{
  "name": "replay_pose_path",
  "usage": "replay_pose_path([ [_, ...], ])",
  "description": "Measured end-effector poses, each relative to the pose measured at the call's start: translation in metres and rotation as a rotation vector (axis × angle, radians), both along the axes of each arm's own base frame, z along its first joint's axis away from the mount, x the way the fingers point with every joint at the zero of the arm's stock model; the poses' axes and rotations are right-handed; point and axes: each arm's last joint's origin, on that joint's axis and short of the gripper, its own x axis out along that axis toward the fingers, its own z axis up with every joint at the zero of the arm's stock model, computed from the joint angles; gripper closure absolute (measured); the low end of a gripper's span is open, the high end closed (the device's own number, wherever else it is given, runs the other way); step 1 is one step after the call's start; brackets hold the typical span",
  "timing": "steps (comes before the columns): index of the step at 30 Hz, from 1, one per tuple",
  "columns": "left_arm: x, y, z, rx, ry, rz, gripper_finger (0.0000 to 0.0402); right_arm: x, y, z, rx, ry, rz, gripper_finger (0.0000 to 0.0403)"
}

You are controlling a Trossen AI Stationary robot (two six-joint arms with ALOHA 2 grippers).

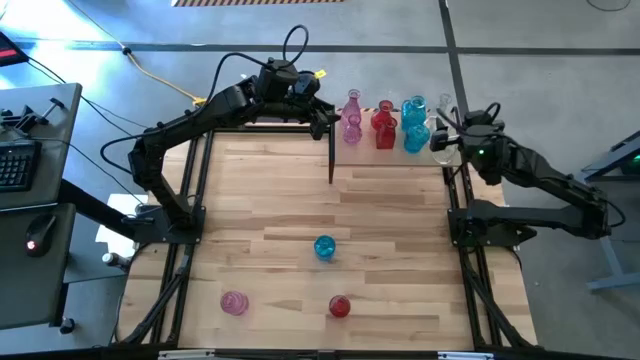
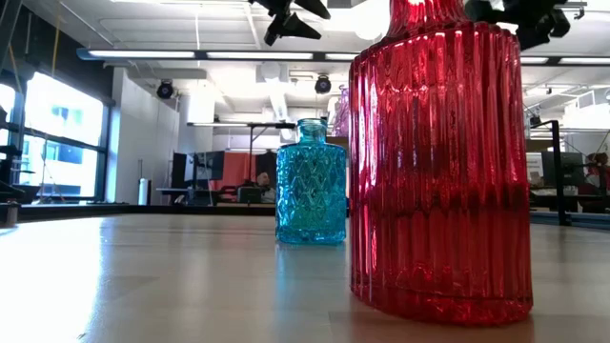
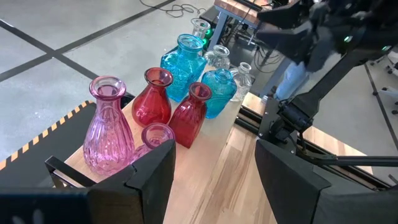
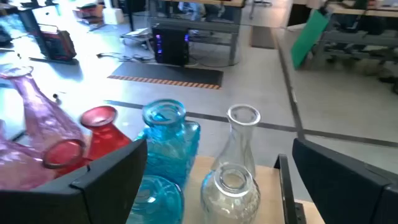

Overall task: Sort vases onto shelf
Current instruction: Adjust the vases on the shelf

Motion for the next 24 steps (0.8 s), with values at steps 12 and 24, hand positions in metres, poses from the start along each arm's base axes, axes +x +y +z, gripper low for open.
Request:
replay_pose_path([
  [12, 0.0, 0.0, 0.0, 0.0, 0.0, -0.001, 0.019, -0.028, 0.013, 0.01, 0.181, 0.046, -0.008, 0.0016],
  [24, 0.001, 0.0, 0.001, -0.041, -0.026, 0.022, 0.019, -0.039, 0.014, 0.004, 0.292, 0.042, -0.121, 0.0076],
])
